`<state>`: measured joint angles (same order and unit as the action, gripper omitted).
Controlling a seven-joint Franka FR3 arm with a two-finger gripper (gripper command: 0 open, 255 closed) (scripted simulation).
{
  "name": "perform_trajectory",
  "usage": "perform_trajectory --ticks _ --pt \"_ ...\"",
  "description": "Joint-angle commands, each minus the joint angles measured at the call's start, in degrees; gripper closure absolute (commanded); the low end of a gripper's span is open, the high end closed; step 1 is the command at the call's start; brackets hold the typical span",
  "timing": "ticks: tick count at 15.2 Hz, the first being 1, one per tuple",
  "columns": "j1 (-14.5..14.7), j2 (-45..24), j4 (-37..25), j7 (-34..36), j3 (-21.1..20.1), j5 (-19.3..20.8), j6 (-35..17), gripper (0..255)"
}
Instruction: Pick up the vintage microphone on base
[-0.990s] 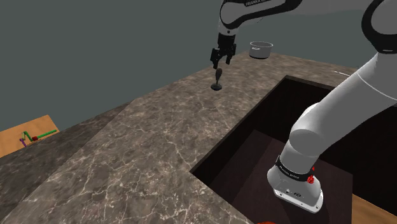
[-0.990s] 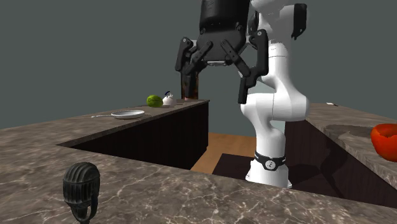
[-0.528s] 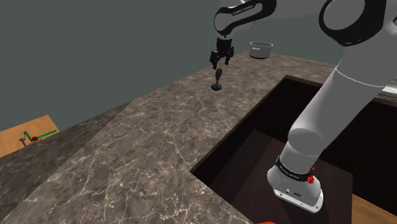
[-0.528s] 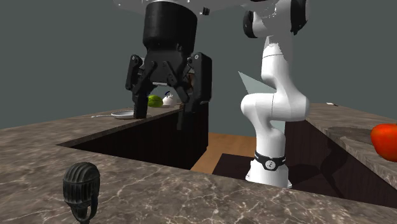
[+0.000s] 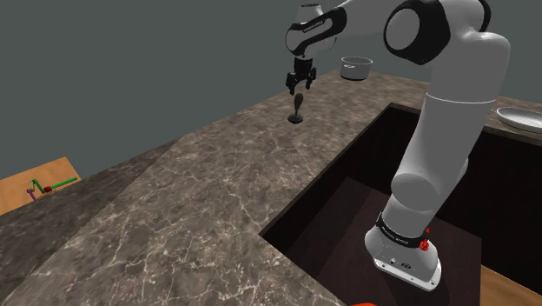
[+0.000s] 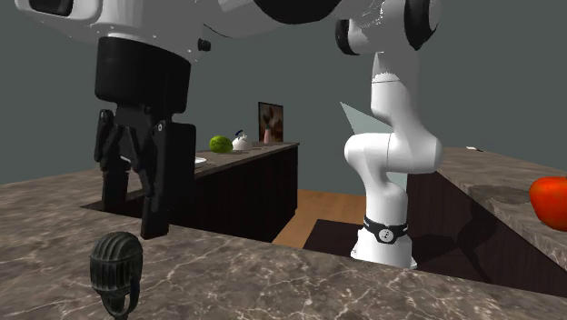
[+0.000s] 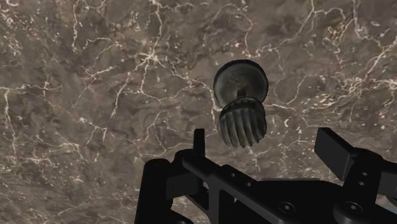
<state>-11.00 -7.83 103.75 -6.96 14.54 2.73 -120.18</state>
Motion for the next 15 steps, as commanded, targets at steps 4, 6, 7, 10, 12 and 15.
perform_trajectory --ticks 4,6,7,10,12,15 --pt "-0.63 -2.77 0.55 -0.50 0.29 -0.63 -3.33 0" --pt "-0.66 -3.22 1.55 -0.48 0.27 -0.73 -4.76 0" --pt "-0.68 -3.45 2.02 -0.47 0.26 -0.78 -5.47 0" --pt "-0.69 -3.54 2.35 -0.47 0.26 -0.80 -5.88 255" --pt "-0.69 -3.53 2.38 -0.47 0.26 -0.79 -5.90 255" --pt "-0.69 -3.52 2.40 -0.49 0.26 -0.79 -5.91 255"
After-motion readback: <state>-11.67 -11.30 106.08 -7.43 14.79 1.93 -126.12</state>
